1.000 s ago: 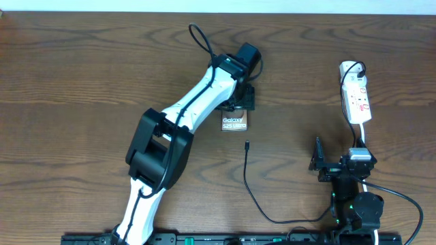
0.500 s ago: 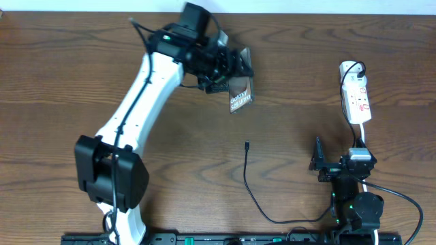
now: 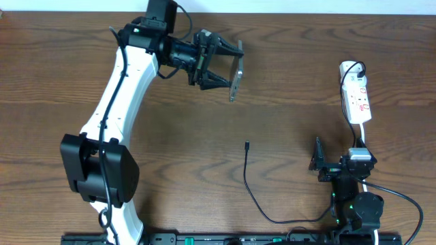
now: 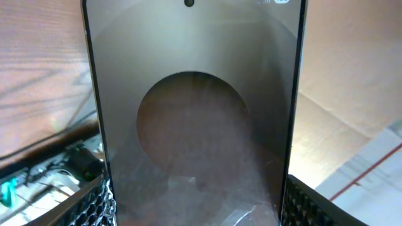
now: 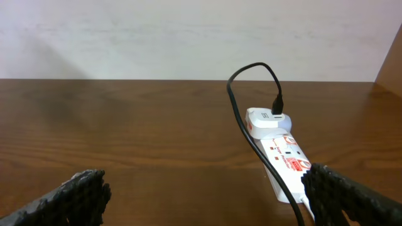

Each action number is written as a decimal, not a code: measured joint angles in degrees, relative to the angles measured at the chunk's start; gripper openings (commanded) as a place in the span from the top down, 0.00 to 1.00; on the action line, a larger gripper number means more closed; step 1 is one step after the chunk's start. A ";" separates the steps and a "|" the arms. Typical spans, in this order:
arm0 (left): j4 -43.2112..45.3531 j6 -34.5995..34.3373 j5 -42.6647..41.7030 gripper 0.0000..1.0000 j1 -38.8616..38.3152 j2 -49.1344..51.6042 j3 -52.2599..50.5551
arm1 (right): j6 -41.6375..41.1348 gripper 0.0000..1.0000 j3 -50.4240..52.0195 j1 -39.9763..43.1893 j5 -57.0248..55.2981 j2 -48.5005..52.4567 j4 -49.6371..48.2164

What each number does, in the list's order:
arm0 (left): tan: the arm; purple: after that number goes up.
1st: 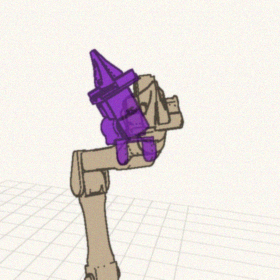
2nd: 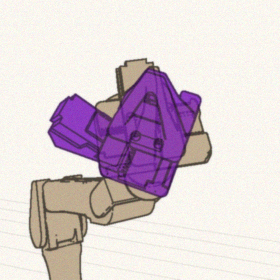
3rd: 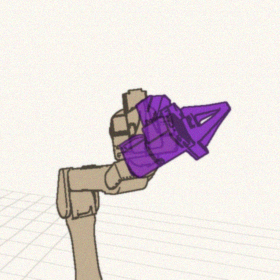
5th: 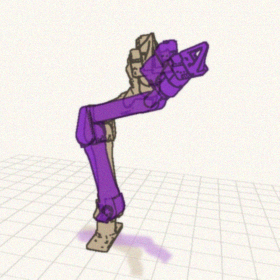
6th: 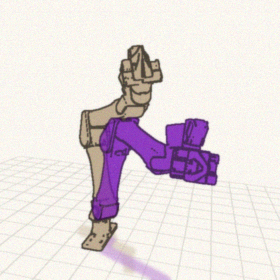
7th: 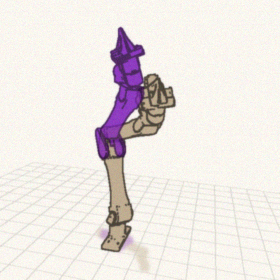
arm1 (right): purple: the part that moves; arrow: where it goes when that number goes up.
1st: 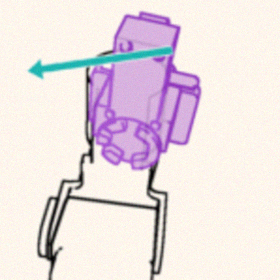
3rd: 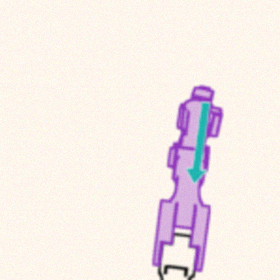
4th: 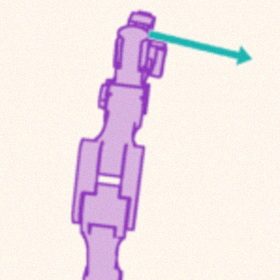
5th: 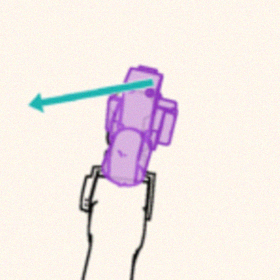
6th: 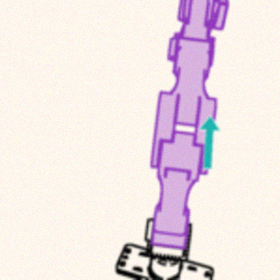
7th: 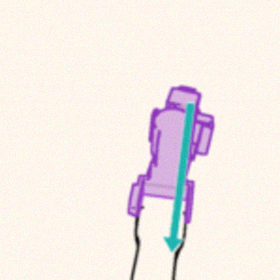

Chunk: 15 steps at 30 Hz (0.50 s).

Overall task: Plug charger to phone and switch on socket
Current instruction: 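Lift the phone with the left gripper and raise it upright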

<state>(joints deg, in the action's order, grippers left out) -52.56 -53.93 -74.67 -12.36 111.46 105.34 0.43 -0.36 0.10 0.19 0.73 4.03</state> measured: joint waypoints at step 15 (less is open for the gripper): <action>0.28 -9.22 -1.46 0.31 1.77 0.00 0.00 | 0.02 0.01 0.00 0.00 0.00 0.00 0.02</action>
<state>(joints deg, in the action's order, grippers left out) -52.27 -63.16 -76.14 -10.59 111.46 105.34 0.45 -0.36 0.10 0.19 0.73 4.05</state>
